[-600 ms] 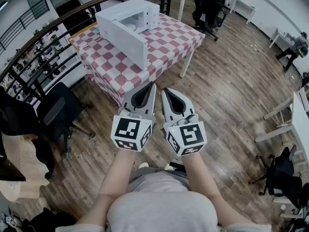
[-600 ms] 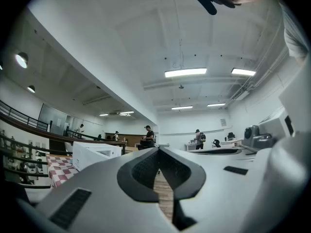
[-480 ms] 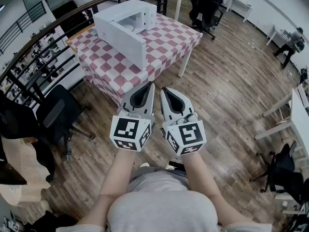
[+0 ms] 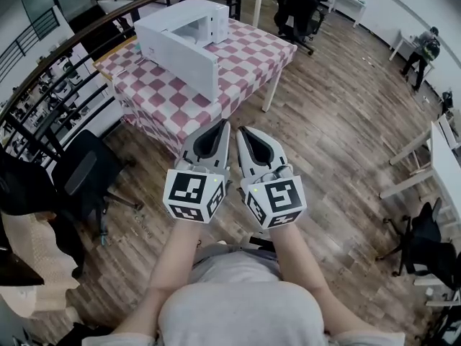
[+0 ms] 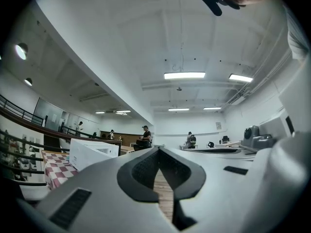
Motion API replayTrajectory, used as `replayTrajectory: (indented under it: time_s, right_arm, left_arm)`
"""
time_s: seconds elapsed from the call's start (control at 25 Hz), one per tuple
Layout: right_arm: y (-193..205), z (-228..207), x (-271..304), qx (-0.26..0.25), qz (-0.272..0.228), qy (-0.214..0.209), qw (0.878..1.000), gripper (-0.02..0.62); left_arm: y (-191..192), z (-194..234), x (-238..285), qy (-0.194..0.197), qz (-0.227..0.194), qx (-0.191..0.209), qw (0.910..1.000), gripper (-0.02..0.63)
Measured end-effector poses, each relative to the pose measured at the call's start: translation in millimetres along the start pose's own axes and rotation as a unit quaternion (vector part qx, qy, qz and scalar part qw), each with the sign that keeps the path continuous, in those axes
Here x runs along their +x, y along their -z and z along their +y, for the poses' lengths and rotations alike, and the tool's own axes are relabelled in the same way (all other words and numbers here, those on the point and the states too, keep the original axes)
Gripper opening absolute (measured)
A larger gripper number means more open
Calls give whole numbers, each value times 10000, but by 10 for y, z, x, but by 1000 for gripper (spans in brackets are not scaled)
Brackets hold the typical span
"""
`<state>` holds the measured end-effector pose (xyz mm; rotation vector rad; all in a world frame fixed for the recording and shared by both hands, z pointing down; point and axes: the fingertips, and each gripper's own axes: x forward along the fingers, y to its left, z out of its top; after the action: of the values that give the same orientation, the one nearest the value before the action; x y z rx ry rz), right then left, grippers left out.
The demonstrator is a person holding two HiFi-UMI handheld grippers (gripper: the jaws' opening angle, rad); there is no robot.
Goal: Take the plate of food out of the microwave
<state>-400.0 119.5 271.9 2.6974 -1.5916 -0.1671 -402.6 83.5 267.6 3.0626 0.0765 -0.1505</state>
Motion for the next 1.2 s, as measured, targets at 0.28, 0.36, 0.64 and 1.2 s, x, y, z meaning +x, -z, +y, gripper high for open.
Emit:
replayTrajectory:
  time_s: [0.28, 0.36, 0.64, 1.2]
  right_arm:
    - [49, -20, 20, 79, 73, 133, 9999, 25]
    - [68, -88, 50, 105, 94, 133, 9998, 25]
    - [187, -376, 225, 96, 187, -63, 9998, 25]
    - [285, -1098, 817, 201, 63, -404, 9990, 25]
  left_arm:
    - [55, 44, 33, 41, 73, -136, 9999, 3]
    - [72, 56, 105, 31, 92, -158, 9998, 3]
    - [183, 118, 447, -145, 65, -309, 9994, 3]
    - [354, 328, 1225, -536, 161, -252, 9981, 3]
